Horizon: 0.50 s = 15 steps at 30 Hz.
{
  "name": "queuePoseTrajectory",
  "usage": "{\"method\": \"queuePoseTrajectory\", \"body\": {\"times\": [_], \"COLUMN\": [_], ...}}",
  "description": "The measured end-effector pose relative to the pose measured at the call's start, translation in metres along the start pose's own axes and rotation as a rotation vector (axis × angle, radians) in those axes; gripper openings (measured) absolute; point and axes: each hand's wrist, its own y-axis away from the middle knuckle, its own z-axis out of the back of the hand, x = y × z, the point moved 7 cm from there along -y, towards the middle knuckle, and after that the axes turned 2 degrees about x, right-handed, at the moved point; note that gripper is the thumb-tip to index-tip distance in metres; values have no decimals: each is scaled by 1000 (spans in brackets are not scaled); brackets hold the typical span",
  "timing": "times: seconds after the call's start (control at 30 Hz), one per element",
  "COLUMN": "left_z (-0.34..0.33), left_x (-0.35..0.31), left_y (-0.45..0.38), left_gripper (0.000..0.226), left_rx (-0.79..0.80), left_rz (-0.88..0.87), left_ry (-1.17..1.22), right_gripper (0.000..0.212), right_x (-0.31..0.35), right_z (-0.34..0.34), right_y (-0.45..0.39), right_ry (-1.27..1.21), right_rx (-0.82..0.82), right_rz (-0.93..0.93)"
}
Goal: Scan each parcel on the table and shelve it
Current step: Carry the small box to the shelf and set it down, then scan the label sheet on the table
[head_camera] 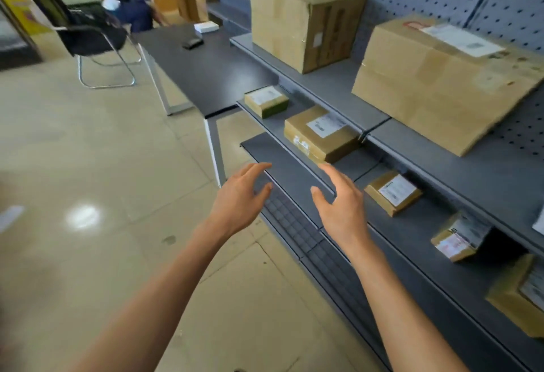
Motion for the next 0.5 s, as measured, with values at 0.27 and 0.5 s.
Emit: {"method": "queuePoseTrajectory", "body": {"times": [0.27, 0.5], "left_z": [83, 112], "left_x": [80, 134], "left_y": [-4, -22], "left_gripper": [41, 38], "left_rx": [-159, -243], "left_rz": [128, 234], "left_ry": [50, 83], "right_gripper": [53, 56], "right_x": [68, 94], "right_z": [-83, -137], "right_y": [-50, -104], "right_ry": [0, -31], "right_rx": [105, 223], "right_rz": [154, 214]}}
